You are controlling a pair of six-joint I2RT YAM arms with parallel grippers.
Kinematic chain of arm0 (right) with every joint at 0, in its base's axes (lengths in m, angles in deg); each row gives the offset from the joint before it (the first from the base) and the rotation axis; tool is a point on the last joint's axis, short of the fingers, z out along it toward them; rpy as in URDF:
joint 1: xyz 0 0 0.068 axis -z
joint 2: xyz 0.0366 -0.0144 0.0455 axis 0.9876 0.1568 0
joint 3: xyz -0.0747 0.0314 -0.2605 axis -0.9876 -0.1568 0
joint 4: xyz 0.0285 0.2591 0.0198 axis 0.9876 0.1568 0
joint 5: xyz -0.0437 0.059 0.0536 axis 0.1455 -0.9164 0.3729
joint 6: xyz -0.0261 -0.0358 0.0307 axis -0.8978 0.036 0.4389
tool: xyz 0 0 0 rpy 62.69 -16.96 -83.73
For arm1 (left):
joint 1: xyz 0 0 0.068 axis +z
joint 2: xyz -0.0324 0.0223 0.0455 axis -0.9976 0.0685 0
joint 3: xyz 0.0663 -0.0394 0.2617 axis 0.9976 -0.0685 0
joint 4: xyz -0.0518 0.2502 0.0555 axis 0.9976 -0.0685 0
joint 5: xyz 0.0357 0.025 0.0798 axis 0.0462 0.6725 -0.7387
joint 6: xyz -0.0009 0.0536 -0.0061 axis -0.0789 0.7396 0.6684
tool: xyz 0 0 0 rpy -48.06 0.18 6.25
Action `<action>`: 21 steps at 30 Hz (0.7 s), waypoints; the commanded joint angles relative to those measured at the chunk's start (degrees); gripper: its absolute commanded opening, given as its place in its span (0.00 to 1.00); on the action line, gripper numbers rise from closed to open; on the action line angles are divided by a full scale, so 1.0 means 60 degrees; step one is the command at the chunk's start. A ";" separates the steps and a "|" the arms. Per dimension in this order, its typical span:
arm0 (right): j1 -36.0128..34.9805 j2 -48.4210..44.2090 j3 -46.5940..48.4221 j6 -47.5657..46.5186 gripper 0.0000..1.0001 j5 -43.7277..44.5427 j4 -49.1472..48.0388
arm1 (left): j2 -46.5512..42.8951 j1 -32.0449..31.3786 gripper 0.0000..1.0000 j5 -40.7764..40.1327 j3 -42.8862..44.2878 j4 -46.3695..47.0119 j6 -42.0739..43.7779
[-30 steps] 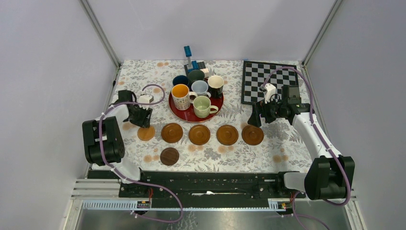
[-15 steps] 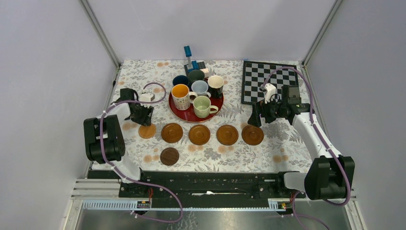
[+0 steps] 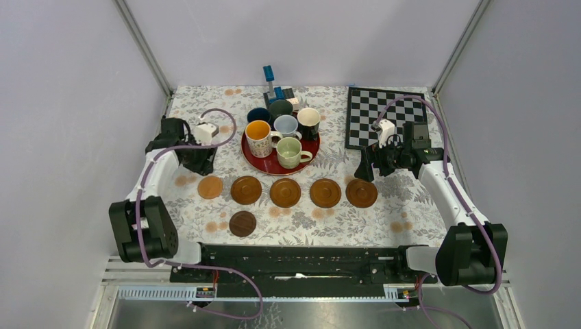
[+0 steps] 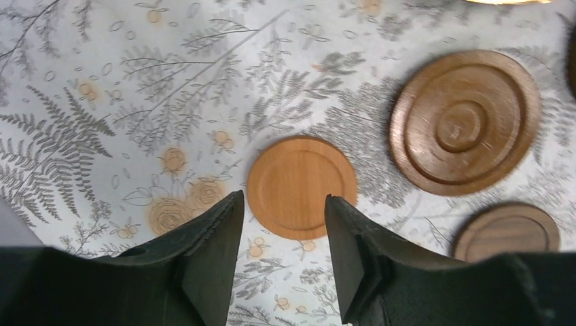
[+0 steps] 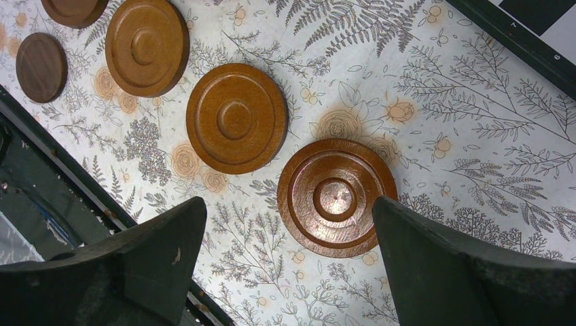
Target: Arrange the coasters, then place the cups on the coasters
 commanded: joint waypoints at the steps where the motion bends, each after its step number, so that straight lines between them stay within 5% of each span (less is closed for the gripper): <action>1: 0.0051 -0.0004 0.0020 0.0071 1.00 -0.0169 -0.0081 | -0.0680 -0.0552 0.52 0.0985 -0.0051 -0.1541 0.1136; 9: 0.0051 -0.0013 0.0024 0.0126 0.99 -0.0205 -0.0097 | -0.2194 -0.2895 0.58 0.0445 -0.2138 -0.1610 0.1455; 21: 0.0051 -0.0024 0.0014 0.0126 0.99 -0.0170 -0.0079 | -0.1966 -0.4816 0.58 -0.1033 -0.3584 -0.0176 0.0563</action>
